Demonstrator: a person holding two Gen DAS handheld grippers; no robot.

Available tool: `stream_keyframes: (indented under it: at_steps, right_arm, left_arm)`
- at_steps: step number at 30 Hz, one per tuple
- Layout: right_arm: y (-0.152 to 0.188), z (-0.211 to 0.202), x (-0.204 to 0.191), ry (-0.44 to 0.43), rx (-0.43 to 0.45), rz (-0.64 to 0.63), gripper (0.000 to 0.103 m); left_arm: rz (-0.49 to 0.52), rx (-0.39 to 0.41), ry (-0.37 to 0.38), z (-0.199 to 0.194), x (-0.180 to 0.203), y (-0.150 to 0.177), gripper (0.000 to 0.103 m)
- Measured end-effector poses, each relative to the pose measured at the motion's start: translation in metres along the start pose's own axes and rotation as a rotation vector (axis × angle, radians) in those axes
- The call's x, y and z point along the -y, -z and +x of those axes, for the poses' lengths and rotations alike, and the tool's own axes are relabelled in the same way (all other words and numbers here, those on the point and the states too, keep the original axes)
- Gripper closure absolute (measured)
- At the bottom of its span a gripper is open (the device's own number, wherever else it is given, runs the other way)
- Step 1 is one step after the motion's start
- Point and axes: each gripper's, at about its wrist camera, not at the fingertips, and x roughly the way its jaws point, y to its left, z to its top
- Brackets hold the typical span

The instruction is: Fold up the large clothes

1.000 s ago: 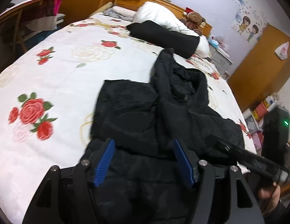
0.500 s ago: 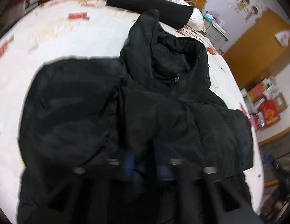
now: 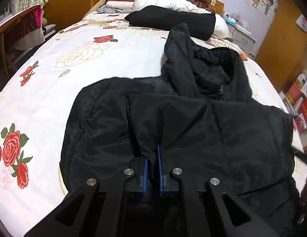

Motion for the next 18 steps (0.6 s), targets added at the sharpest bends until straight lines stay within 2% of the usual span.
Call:
stream_keyframes:
  at_steps: [5, 9, 11, 13, 15, 18]
  right_arm:
    - [0.003, 0.020, -0.004, 0.003, -0.010, 0.000, 0.093]
    - [-0.001, 0.010, -0.007, 0.020, -0.021, -0.010, 0.093]
    - [-0.003, -0.006, -0.005, 0.015, 0.015, -0.010, 0.092]
    - [-0.007, -0.025, -0.005, -0.019, 0.066, -0.006, 0.091]
    - [-0.013, -0.041, -0.004, -0.019, 0.106, -0.028, 0.091]
    - [-0.023, -0.053, 0.008, -0.016, 0.154, -0.025, 0.091]
  left_arm:
    - [0.023, 0.004, -0.022, 0.014, 0.000, 0.010, 0.093]
    - [0.013, -0.003, -0.022, 0.011, -0.001, 0.008, 0.089]
    - [0.010, -0.006, -0.011, 0.003, -0.003, 0.005, 0.086]
    - [-0.003, -0.014, -0.004, -0.009, -0.007, 0.003, 0.075]
    - [-0.020, -0.005, -0.009, -0.023, -0.012, 0.002, 0.070]
    - [-0.044, 0.056, -0.028, -0.051, -0.017, -0.001, 0.069]
